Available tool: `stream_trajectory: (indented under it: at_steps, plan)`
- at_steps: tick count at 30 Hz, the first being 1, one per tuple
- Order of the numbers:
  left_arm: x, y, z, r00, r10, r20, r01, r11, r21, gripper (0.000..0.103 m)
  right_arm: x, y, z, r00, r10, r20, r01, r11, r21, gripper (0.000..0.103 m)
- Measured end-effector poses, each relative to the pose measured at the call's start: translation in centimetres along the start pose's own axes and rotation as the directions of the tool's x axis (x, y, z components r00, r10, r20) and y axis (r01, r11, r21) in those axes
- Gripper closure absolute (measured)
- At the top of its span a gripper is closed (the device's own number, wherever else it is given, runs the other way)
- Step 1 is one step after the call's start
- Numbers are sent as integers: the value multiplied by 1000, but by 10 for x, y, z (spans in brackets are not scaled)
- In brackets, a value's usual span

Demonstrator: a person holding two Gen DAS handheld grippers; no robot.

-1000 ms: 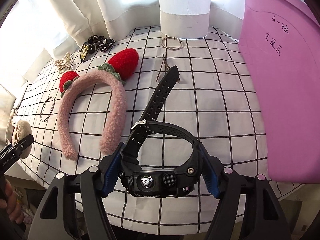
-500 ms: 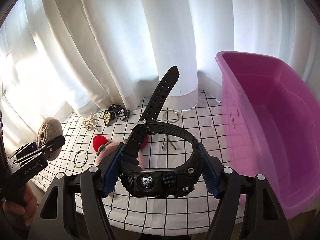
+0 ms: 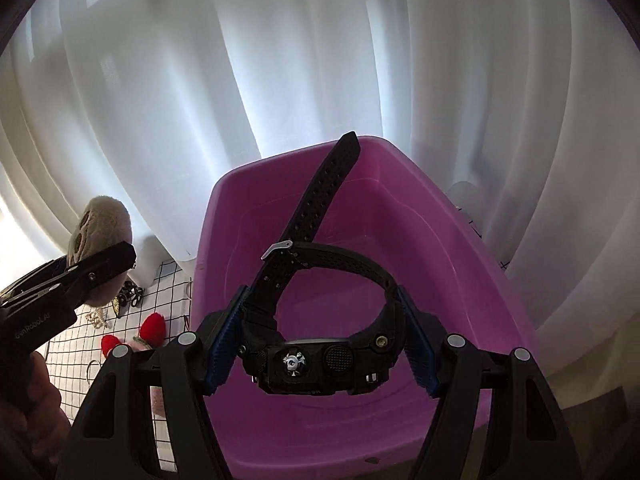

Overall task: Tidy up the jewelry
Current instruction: 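Carry sloth brooch and watch to pink tub and open both tools, then withdraw both tools from the tub back over the table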

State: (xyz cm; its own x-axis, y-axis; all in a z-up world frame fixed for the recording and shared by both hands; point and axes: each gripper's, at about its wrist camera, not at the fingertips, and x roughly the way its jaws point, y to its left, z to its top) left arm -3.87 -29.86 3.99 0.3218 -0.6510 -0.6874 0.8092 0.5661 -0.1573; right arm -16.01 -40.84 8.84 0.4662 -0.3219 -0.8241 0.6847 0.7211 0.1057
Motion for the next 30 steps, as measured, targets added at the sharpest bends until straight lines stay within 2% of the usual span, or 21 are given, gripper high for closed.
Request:
stream_trajectory:
  at_steps: [4, 6, 10, 13, 17, 23, 24, 27, 30]
  plan:
    - [47, -30, 7, 994, -13, -110, 15, 1000, 11, 58, 23, -19, 1, 998, -5, -59, 6, 1000, 7, 35]
    - [67, -37, 7, 984, -12, -178, 15, 1000, 14, 58, 32, -26, 1, 996, -7, -89, 7, 1000, 3, 35]
    - [91, -37, 2, 967, 9, -256, -6, 1000, 12, 55, 46, -30, 1, 991, -12, -134, 11, 1000, -12, 35]
    - [99, -38, 0, 961, 33, -274, -27, 999, 25, 48, 51, -34, -1, 989, -27, -147, 25, 999, -20, 35]
    - [109, -33, -5, 961, 35, -274, -25, 999, 40, 46, 54, -38, -3, 988, -43, -145, 41, 999, -20, 34]
    - [113, -36, -3, 964, 46, -263, -29, 997, 68, 32, 48, -46, 1, 991, -64, -118, 62, 998, -16, 34]
    - [112, -34, -3, 964, 58, -260, -42, 997, 67, 25, 47, -48, 1, 991, -66, -116, 65, 998, -11, 34]
    - [110, -31, 0, 965, 23, -261, -12, 999, 41, 21, 44, -51, -2, 991, -72, -111, 72, 997, -5, 34]
    - [105, -31, 3, 968, 18, -251, -10, 999, 33, 19, 42, -51, -4, 991, -74, -107, 75, 997, -1, 34]
